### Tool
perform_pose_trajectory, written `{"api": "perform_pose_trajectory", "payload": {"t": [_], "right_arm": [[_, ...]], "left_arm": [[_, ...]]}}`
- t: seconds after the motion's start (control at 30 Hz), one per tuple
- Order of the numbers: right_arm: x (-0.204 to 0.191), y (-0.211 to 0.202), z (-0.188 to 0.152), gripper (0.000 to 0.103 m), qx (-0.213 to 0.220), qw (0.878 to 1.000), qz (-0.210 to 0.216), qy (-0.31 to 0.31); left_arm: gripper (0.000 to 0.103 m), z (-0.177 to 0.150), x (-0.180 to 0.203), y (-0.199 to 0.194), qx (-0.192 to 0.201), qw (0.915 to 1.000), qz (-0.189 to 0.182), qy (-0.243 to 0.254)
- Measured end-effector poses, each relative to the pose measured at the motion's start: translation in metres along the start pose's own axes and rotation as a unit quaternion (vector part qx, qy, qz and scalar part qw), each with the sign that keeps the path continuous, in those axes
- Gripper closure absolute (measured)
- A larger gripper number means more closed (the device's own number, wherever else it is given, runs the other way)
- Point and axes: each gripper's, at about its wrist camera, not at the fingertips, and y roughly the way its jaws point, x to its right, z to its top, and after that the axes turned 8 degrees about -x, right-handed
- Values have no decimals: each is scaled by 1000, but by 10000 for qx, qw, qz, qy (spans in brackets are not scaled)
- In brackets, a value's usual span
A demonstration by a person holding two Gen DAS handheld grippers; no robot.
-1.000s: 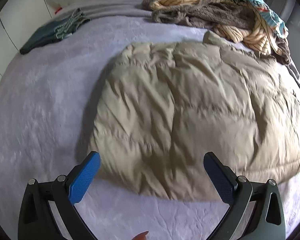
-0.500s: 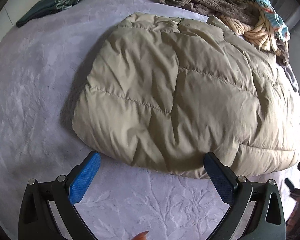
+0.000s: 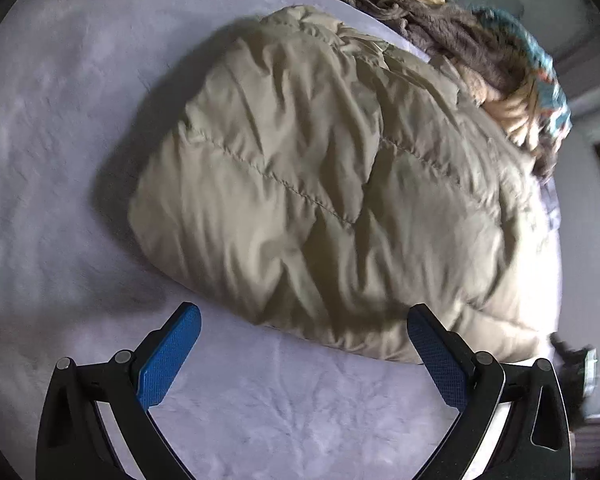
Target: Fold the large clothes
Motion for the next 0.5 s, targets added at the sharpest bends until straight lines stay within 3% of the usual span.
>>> {"api": "perform_pose_trajectory", "payload": {"t": [0.2,0.5], "right_arm": [[6,3,9,0,32,9983,462,356],[-11,24,26,0,-153,9960,793,378]], "left_arm": [[0,3,-30,3,-154,9930,-1008,-594],[0,27,-32,16,72,9886,-1216,-890]]}}
